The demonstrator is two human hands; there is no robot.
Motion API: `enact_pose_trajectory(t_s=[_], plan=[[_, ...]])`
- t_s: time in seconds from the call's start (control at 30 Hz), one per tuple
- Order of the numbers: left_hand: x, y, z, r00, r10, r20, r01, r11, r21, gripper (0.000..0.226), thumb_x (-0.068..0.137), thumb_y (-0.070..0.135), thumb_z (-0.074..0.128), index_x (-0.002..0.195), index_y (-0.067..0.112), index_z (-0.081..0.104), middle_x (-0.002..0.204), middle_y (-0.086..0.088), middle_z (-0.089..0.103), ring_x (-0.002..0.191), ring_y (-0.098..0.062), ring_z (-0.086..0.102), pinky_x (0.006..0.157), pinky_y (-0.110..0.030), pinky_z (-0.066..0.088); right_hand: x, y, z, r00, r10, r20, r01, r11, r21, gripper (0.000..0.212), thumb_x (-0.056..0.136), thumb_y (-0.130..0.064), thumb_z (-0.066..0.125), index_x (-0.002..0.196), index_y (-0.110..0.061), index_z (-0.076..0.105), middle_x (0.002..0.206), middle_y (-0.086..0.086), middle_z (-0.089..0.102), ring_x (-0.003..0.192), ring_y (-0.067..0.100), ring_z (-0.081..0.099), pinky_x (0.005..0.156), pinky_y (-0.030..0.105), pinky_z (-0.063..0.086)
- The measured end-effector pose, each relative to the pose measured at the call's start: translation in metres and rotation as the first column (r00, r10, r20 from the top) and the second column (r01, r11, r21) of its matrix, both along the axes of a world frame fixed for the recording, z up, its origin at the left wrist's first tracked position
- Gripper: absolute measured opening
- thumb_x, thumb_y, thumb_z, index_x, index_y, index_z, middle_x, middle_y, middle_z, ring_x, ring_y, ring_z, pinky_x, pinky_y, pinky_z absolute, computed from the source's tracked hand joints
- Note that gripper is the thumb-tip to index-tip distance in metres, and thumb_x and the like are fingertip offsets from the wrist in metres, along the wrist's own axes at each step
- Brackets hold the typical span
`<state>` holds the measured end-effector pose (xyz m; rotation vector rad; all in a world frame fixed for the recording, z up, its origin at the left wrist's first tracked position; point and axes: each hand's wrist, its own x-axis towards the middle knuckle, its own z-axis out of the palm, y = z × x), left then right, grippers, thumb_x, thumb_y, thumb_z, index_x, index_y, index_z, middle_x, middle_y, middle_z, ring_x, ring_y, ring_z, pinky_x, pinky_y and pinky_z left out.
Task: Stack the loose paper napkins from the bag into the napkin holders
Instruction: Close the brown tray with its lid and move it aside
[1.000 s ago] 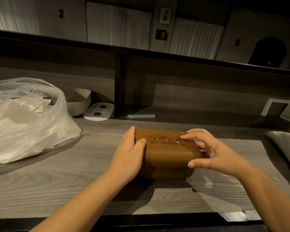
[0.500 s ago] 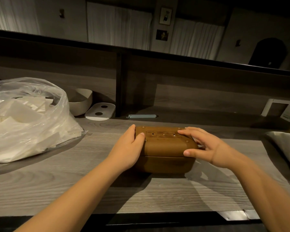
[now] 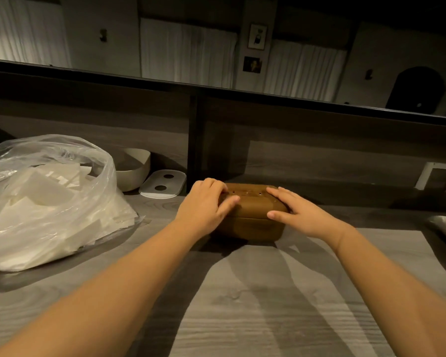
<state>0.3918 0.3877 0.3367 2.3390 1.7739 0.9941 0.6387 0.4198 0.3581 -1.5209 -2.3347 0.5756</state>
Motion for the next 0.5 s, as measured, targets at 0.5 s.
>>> enact_pose_trajectory(t_s=[0.5], plan=[[-0.075,0.075,0.029,0.910,0.181,-0.373,-0.180,0.983,0.037,0.054,0.092,0.044,0.053,0.139,0.019,0.041,0.138,-0.006,0.047,0.126,-0.027,0.043,0.096,-0.043,0.044,-0.161,0.034,-0.011,0.982,0.183,0.039,-0.165,0.748,0.643,0.011,0.093,-0.016,0.057,0.100,-0.017,0.065,0.097,-0.004,0.059,0.092,0.013,0.053,0.082,0.024,0.045]])
